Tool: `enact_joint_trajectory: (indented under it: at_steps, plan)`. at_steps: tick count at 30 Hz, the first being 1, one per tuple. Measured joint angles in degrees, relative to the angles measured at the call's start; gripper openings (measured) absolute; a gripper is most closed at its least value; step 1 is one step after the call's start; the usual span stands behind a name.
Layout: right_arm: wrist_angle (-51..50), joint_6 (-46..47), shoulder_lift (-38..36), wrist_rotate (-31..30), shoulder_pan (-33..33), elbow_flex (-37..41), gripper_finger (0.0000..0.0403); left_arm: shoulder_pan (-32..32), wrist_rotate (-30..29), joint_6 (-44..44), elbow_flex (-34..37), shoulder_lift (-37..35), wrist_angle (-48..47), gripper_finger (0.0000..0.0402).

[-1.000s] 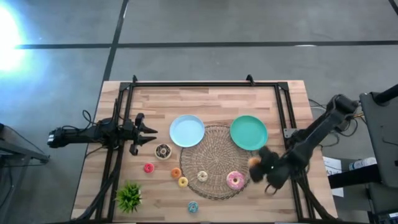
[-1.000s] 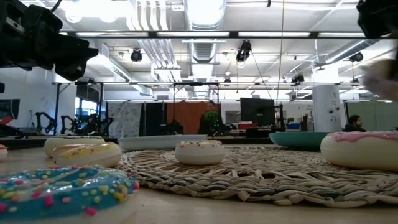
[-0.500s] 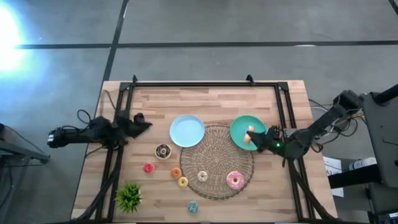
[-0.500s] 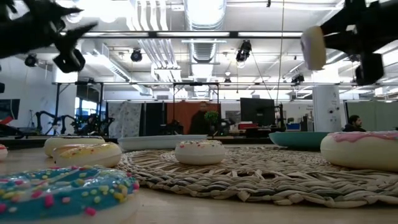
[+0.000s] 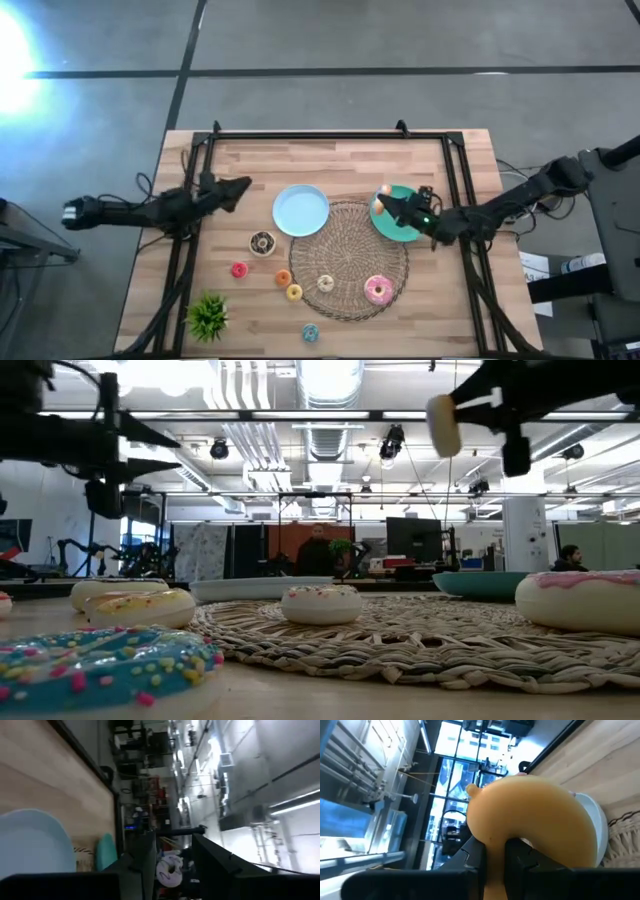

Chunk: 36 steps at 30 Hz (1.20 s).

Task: Pick & Place donuts
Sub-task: Put the big orange donut on the green plate

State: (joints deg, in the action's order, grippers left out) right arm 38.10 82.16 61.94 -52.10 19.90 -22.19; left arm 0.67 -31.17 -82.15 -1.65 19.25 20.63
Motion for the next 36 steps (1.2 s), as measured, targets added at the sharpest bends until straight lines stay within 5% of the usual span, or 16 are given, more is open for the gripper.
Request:
enact_joint_trajectory:
  at_steps: [4,16,29,36]
  plan:
    - [0.0,1.8,4.1,2.7,-4.1,-1.8,0.0034,-0.4,-1.8,5.7,-6.1,16.7,5.2,0.0101]
    - [-1.4,-1.7,8.8,2.3,-8.8,-8.4,0.0034,-1.8,-3.6,51.7,-40.4,59.8,6.4,0.0101]
    - [-4.7,-1.6,4.3,-1.9,-10.0,-7.0,0.0037,-10.0,-2.2,85.9,-57.8,75.5,15.7,0.0101]
    - [-5.0,-1.5,4.6,-1.9,-10.2,-7.0,0.0059,-9.2,-5.2,87.5,-69.2,85.2,10.2,0.0101]
